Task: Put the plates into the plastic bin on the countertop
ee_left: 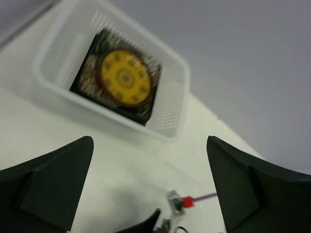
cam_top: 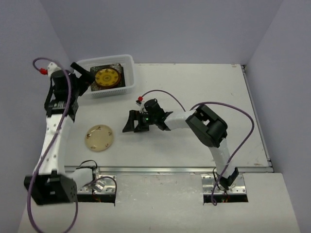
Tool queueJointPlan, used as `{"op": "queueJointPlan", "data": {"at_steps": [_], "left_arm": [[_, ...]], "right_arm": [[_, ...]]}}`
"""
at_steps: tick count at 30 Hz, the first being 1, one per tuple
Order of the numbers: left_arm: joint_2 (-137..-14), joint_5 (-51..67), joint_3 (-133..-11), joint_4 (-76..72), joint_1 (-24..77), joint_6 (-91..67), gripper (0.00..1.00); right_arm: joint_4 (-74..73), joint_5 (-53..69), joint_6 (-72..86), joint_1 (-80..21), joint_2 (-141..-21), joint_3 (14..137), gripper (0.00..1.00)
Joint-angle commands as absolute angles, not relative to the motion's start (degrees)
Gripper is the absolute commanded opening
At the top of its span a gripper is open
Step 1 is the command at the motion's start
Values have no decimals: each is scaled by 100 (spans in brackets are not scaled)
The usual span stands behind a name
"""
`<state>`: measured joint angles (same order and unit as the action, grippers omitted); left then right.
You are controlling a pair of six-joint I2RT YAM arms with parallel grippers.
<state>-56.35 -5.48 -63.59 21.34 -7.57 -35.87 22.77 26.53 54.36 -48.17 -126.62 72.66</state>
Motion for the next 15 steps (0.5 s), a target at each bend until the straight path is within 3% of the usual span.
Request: {"op": "queueJointPlan", "data": {"at_steps": [1,4,10,11,13,15], "left_arm": [[-4529,2,-5749,2106,-765,-3105,100],[-3970,278,-5351,2398,-765,-2899,100],[-3463,153,-4993,2881,-765,-2355,100],[-3456,114,-4984,2929,-765,-2329,100],[-3428,62,-4851,2962,-765,-2180,100],[-3390,125,-4668,2939,-765,-2122,100]], "right_arm": [[1874,1741,6231,-5258,-13629,8351,98],[1247,1377,6610,-5418,-14247,9098,89],[845,1054,6758,-5616,-14639,9502,51],[879,1033,6743,-5623,-14591,9432,44],[939,1011,6697,-5625,-14483,9185,8],[929,926,6601,-5617,-14254,8908,1]]}}
